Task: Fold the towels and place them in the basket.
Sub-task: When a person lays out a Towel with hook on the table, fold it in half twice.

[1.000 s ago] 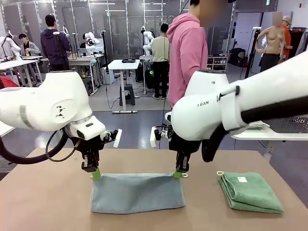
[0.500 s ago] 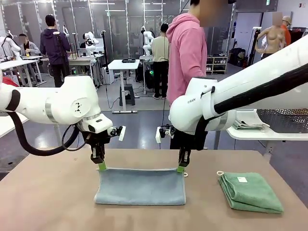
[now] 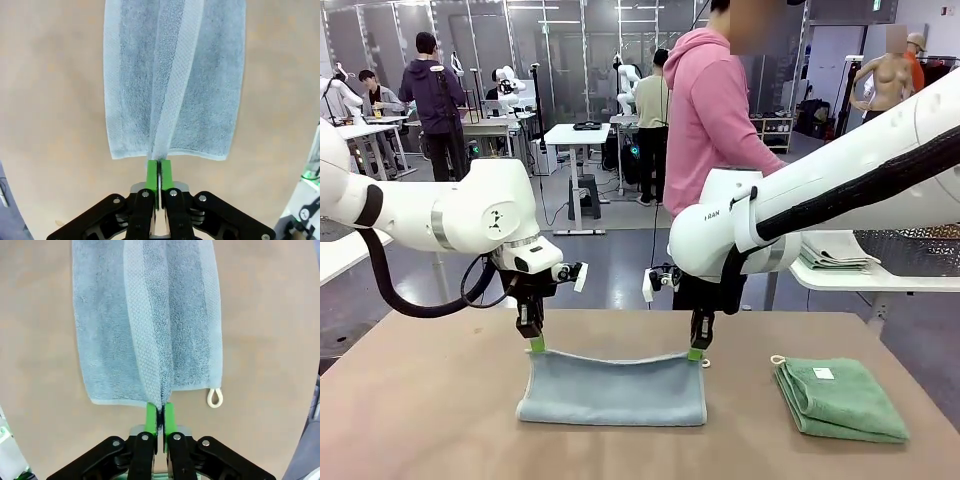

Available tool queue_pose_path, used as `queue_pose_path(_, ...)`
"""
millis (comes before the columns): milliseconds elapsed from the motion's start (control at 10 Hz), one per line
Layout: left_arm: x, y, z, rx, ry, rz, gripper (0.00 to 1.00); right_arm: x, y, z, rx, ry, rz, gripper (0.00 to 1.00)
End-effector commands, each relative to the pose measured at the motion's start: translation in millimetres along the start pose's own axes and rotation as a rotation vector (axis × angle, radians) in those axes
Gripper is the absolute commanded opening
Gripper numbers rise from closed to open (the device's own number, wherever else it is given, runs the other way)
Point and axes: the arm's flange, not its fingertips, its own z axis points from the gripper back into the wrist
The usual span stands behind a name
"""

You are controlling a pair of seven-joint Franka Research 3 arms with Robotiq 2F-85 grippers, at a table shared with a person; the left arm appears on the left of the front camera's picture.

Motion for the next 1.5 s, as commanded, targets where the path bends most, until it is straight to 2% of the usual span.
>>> queue_pose_path(0, 4, 9, 2, 0.004, 0.056, 0.053, 0.46, 1, -8, -1, -0.052, 0.000, -0.022, 0.44)
queue_pose_path(100, 4, 6, 0, 0.010, 0.064, 0.081, 0.77, 0, -8, -1, -0.063, -0.013, -0.025, 0.64)
queue_pose_path(200, 3, 3, 1, 0.027, 0.056, 0.104, 0.82, -2, -9, -1, -0.081, -0.021, -0.036, 0.73)
queue_pose_path(300, 3, -1, 3, 0.040, 0.062, 0.115, 1.00, -4, -8, 0, -0.093, -0.025, -0.019, 0.94)
queue_pose_path(400, 3, -7, 4, 0.042, 0.064, 0.114, 1.00, -6, -8, 2, -0.100, -0.023, -0.016, 1.00)
queue_pose_path(500, 4, -15, 5, 0.048, 0.058, 0.116, 1.00, -11, -5, 4, -0.099, -0.032, -0.021, 1.00)
queue_pose_path(600, 4, -22, 4, 0.052, 0.045, 0.133, 0.81, -13, 0, 4, -0.104, -0.038, -0.020, 1.00)
queue_pose_path(700, 5, -31, 4, 0.052, 0.022, 0.138, 0.91, -15, 7, 4, -0.105, -0.043, -0.021, 0.82)
queue_pose_path(800, 8, -47, 3, -0.005, 0.006, 0.081, 1.00, -18, 19, 1, -0.082, -0.007, -0.033, 0.89)
queue_pose_path(900, 10, -16, 5, 0.033, 0.040, 0.111, 1.00, -8, -6, 4, -0.083, -0.033, -0.014, 0.89)
queue_pose_path(1400, 10, -16, 5, 0.033, 0.040, 0.111, 1.00, -8, -6, 4, -0.083, -0.033, -0.014, 0.89)
